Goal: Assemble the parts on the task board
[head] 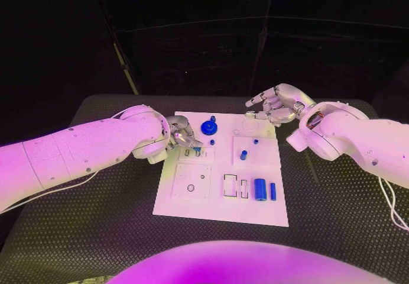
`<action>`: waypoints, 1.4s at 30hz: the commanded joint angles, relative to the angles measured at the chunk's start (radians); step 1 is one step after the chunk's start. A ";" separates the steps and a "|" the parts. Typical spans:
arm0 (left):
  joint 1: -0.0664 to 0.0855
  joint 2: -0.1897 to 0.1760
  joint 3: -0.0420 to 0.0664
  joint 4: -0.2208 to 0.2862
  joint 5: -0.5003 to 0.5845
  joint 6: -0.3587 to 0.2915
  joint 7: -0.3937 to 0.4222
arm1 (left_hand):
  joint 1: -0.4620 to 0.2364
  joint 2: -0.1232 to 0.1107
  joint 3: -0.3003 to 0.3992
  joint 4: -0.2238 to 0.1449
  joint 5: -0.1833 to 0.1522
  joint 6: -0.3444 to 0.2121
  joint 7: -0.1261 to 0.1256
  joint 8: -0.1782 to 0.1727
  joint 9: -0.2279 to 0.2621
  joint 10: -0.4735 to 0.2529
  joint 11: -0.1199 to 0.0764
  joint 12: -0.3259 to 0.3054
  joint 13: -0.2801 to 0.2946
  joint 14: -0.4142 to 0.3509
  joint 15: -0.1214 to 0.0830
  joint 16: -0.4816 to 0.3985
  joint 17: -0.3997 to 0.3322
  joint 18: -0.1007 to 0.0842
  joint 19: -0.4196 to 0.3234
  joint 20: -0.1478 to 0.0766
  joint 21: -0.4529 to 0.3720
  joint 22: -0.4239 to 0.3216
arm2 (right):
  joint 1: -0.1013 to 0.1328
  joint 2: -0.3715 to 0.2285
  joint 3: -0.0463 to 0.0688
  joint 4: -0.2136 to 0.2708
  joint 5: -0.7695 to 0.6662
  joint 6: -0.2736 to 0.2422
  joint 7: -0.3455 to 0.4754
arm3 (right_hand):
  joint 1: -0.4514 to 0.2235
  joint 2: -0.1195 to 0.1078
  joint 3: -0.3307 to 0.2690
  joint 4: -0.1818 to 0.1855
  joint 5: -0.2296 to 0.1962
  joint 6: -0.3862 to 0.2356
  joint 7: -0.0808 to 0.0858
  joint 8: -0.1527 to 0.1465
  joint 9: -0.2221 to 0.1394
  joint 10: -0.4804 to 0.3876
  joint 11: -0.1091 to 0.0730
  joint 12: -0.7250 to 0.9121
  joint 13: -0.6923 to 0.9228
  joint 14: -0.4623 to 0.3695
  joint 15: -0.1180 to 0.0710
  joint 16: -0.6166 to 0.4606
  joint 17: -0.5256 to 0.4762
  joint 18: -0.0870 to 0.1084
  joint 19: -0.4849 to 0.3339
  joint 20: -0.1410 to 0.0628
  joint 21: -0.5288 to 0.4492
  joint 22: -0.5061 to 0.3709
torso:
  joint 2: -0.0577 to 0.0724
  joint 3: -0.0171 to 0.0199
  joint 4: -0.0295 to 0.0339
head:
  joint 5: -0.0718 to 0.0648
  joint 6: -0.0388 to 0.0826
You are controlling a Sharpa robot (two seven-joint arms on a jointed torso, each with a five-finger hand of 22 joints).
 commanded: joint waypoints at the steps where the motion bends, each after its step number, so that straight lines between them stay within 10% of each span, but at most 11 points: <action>1: -0.003 0.001 0.001 0.004 -0.075 -0.056 0.002 | -0.005 0.005 0.147 -0.143 -0.006 -0.005 -0.002 0.006 0.002 0.002 0.000 -0.005 -0.003 0.104 -0.004 0.006 0.263 -0.012 0.001 0.001 -0.001 -0.001 | 0.002 -0.001 0.001 0.002 -0.012 -0.004 0.010 | -0.001 0.007 -0.006 0.001 0.003 0.007 -0.001 0.005 -0.001 -0.001 -0.002 0.001 -0.002 0.042 -0.006 -0.004 -0.002 0.020 -0.002 -0.004 -0.007 -0.001 | 0.000 0.0003 -0.0016 | 0.002 -0.001; 42: -0.016 0.032 -0.014 -0.016 -0.163 0.053 -0.012 | -0.017 0.004 0.157 -0.152 -0.008 -0.005 -0.003 0.016 0.013 -0.003 0.000 -0.014 -0.015 0.104 -0.004 0.006 0.263 -0.011 -0.001 0.001 -0.004 -0.003 | 0.002 0.000 0.001 0.006 -0.015 -0.003 0.009 | -0.002 0.008 -0.007 0.001 0.005 0.007 -0.001 0.006 -0.001 -0.001 -0.002 0.001 -0.002 0.042 -0.006 -0.005 -0.003 0.020 -0.002 -0.004 -0.008 -0.002 | 0.001 0.0010 -0.0004 | -0.003 -0.013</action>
